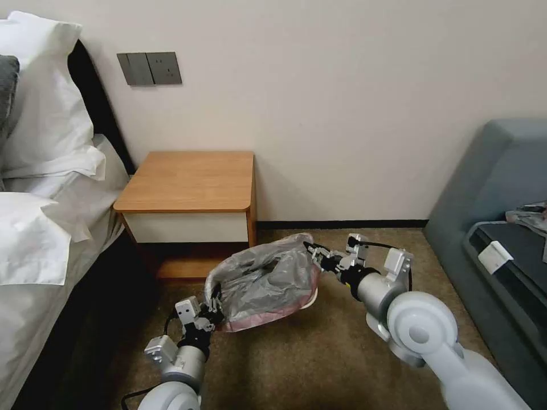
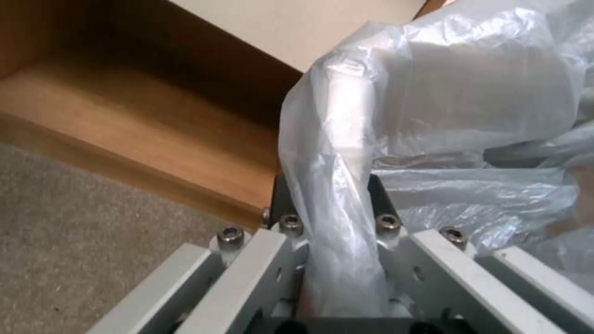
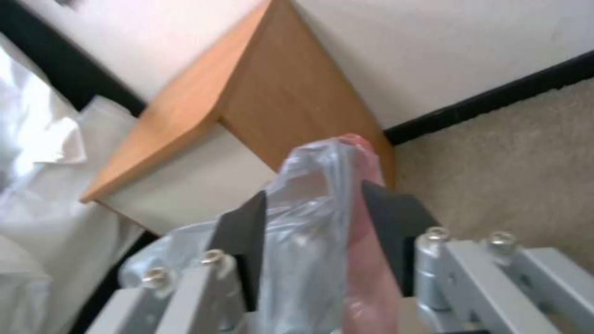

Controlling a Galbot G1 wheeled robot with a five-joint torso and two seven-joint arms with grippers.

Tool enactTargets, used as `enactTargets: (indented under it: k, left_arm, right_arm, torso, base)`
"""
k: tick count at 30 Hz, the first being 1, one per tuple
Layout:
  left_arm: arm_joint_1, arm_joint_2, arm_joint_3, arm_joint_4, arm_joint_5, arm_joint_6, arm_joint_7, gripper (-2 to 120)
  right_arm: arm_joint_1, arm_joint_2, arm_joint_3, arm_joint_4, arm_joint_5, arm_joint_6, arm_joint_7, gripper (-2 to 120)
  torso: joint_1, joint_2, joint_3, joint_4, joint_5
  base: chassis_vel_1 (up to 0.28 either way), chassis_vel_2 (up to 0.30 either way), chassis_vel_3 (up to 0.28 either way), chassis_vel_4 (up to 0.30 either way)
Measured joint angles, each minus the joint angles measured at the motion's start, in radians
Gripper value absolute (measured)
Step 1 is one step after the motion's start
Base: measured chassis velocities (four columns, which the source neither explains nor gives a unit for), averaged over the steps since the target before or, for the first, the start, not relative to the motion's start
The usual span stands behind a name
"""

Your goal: Pick up the garbage bag from the table and place it over the trash can.

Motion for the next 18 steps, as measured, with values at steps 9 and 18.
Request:
enactTargets:
  k: [9, 18]
  left_arm:
    - [0.000, -0.006, -0.012, -0.006, -0.055, 0.005, -0.013, 3]
    - [0.000, -0.003, -0.015, -0.028, -0.096, 0.022, -0.029, 3]
  right_arm:
    - [-0.062, 0.103, 0.069, -0.015, 0.098, 0.123, -0.089, 77]
    - [-0.081, 0.207, 0.081, -0.074, 0.144, 0.160, -0.126, 100]
  torso:
    - [0.000, 0.000, 0.000, 0.0002, 0.0000]
    - [0.000, 0.000, 0.000, 0.0002, 0.0000]
  base:
    - [0.000, 0.000, 0.000, 0.000]
    - [0.000, 0.000, 0.000, 0.000]
